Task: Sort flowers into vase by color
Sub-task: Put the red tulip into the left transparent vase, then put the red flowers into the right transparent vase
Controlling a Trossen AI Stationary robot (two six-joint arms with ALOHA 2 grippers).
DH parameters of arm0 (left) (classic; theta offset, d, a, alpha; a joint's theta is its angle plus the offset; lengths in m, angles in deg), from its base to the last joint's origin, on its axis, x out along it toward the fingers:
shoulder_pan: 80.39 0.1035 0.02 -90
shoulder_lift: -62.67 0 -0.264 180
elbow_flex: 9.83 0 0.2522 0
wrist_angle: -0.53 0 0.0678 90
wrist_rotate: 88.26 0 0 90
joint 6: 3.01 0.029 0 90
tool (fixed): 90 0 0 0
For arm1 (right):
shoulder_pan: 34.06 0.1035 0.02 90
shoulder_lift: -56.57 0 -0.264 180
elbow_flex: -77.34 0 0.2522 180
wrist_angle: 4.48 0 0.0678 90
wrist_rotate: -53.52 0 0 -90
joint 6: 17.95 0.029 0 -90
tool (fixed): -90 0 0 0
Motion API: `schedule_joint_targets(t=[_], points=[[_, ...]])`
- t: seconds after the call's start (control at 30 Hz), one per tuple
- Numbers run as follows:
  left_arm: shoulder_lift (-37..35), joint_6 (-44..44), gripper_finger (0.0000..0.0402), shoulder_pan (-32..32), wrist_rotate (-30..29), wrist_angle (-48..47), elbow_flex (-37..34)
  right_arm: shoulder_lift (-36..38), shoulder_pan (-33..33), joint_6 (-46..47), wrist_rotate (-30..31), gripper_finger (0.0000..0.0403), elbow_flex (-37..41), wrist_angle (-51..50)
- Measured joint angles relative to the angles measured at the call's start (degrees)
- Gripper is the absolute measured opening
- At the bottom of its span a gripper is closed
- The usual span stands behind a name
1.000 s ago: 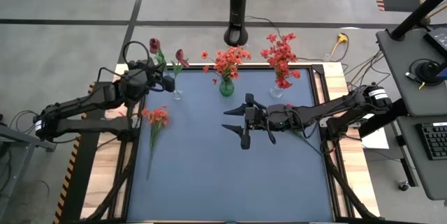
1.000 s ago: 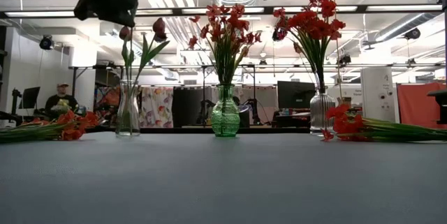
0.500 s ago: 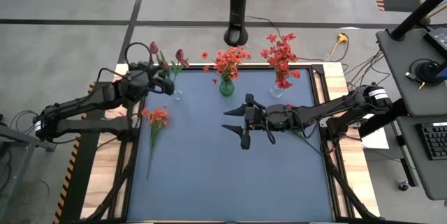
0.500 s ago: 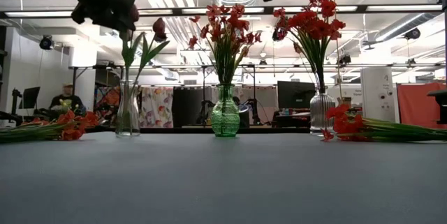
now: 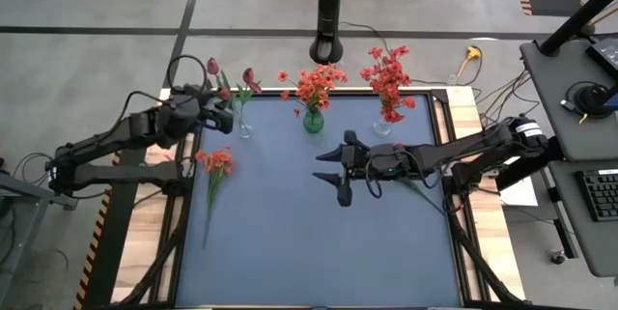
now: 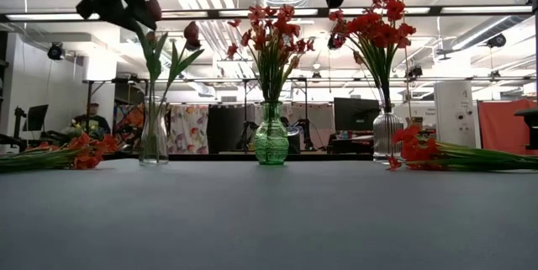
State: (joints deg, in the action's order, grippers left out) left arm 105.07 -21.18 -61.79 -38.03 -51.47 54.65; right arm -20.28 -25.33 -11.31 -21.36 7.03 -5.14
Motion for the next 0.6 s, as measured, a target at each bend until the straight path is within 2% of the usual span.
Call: schedule_joint_targets(t=[0.17, 0.27, 0.47, 0.6], points=[[0.01, -1.25, 0.0203, -0.03, 0.38, -5.53, 2.29, 1.46, 0.02, 0.95, -0.01, 0.0206, 0.00, -1.82], [0.20, -1.47, 0.0215, -0.05, 3.23, -5.99, 2.03, 1.52, 0.02, 0.98, -0.02, 0.0206, 0.00, -1.94], [2.08, -0.79, 0.0270, -0.07, 6.80, -6.72, 2.24, 1.22, 0.02, 1.11, -0.02, 0.0206, 0.00, -2.18], [2.64, -0.59, 0.0305, -0.08, 10.73, -10.40, 5.52, 1.70, 0.02, 1.78, -0.02, 0.0206, 0.00, -2.94]])
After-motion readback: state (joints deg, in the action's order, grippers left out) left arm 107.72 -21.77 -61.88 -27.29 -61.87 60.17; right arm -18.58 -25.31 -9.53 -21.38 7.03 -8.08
